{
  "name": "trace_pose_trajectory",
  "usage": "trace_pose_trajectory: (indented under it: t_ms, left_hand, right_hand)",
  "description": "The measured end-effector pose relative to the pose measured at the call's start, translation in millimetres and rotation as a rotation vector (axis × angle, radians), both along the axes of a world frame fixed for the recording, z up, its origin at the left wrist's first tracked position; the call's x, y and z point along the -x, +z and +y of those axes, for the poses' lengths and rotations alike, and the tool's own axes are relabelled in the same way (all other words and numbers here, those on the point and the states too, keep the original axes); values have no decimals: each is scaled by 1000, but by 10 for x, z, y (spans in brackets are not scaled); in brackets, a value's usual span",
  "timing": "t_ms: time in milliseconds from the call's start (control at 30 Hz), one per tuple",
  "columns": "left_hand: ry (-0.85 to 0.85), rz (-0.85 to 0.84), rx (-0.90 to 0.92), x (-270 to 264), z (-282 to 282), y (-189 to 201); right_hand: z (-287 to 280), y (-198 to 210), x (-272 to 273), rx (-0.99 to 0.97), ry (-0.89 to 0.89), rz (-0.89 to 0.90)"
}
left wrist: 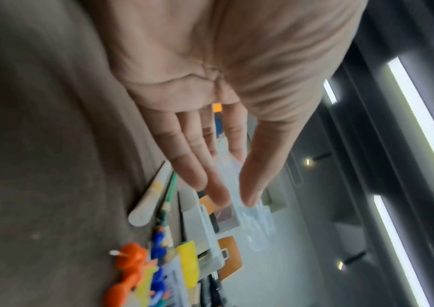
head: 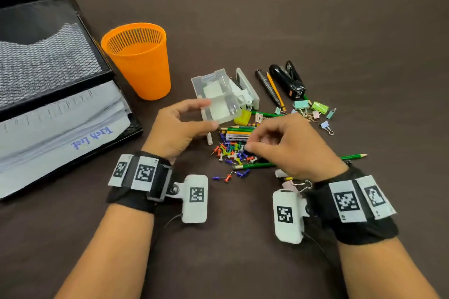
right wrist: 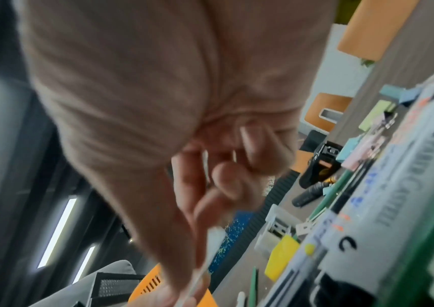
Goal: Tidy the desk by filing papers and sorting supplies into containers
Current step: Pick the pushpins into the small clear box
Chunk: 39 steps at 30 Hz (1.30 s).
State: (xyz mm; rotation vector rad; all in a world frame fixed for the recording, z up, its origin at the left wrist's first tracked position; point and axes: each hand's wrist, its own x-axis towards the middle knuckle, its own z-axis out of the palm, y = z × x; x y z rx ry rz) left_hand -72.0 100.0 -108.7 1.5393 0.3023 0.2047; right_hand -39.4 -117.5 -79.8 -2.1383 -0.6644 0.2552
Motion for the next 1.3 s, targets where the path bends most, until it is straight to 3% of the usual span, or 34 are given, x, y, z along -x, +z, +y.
trace_pose_trajectory:
  t_ms: [133, 300, 433, 600, 733, 867, 1100, 1300]
  left_hand:
    - [-24, -2, 70, 36, 95, -75]
    - [-40, -18, -94, 118, 49, -8]
    - [-66, -7, -117, 157, -18, 33]
    - [-49, -14, -41, 237, -38, 70]
    - [-69, 10, -97, 366, -71, 139]
    - [-71, 75, -167, 709, -5, 197]
    - [-98, 144, 2, 1534, -268, 0]
    - [-61, 65, 73, 1603, -349, -77]
  right_hand:
    - [8, -1, 79, 253, 115, 51]
    - [97, -5, 122, 344, 118, 113]
    - [220, -57, 116, 417, 118, 134]
    - [301, -59, 189, 514, 124, 61]
    - [297, 0, 285, 587, 137, -2]
    - [115, 144, 454, 469, 42, -88]
    - [3, 246, 1023, -37, -88, 122]
    - [199, 91, 1147, -66, -115, 98]
